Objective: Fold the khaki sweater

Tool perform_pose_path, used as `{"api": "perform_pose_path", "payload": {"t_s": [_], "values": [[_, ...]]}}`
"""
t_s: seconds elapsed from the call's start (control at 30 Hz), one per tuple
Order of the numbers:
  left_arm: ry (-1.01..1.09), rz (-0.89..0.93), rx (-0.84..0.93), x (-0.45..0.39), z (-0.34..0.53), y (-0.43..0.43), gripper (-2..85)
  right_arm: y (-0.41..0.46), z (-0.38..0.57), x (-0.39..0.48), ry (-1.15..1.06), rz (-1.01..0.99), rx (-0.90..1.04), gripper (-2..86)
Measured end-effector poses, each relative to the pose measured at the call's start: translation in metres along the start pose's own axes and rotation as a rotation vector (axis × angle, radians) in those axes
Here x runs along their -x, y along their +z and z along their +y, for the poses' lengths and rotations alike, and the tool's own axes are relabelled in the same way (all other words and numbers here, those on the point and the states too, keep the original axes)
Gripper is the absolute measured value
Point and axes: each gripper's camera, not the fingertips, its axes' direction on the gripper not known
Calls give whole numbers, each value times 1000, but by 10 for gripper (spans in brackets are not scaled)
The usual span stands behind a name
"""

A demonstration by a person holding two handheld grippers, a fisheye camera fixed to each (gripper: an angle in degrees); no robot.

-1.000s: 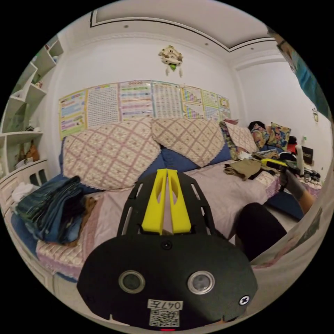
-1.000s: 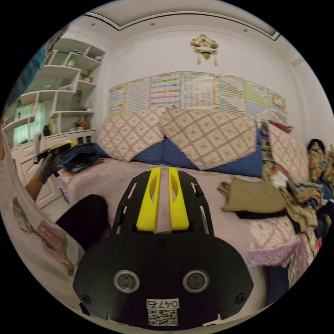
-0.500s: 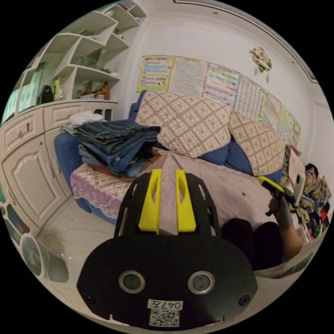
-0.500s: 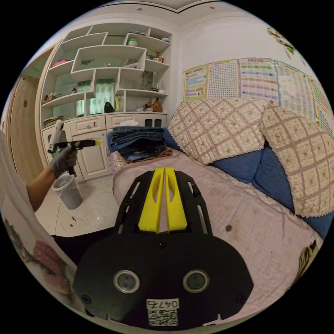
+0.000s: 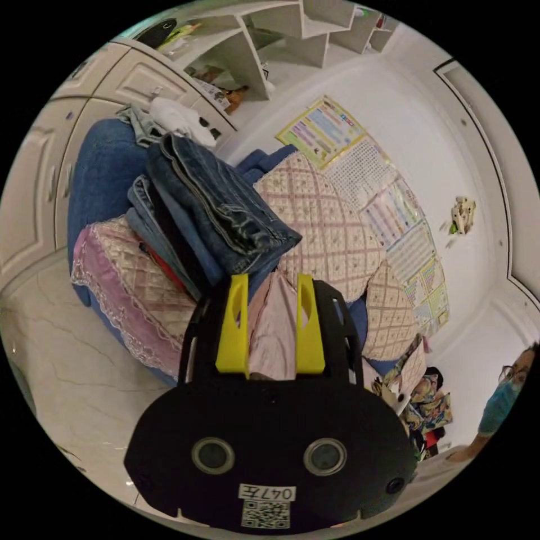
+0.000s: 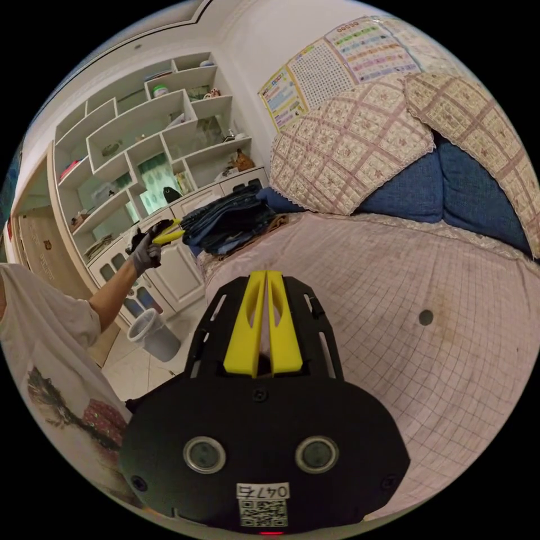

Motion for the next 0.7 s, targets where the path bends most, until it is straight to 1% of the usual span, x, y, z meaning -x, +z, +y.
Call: {"api": "perform_pose_path", "payload": {"t_s": [0.13,0.2,0.27,0.3,0.37,0.43,0.47,0.53,0.6,0.67,0.7], "values": [[14,-63,2,80,13,-30,137,53,-8,16,-10,-4,32,-12],[-5,-67,-27,115,20,-52,145,76,-12,25,-19,-5,48,-11],[-21,-71,-14,170,22,-68,156,99,-17,35,-38,-10,57,-9],[-30,-65,-1,186,21,-69,159,116,-23,44,-68,-20,68,-6],[-92,-5,31,254,20,-67,161,145,-40,64,-135,-35,88,8],[-135,40,40,298,21,-68,163,189,-74,101,-253,-71,118,53],[-153,63,46,323,22,-71,164,202,-84,112,-286,-82,126,62],[-175,95,58,355,24,-77,166,253,-123,157,-409,-156,169,78],[-192,130,70,382,25,-84,170,292,-147,191,-488,-200,178,76],[-205,186,65,411,32,-98,173,329,-165,223,-562,-208,167,72],[-196,185,72,416,33,-101,172,352,-175,244,-604,-204,152,71]]}}
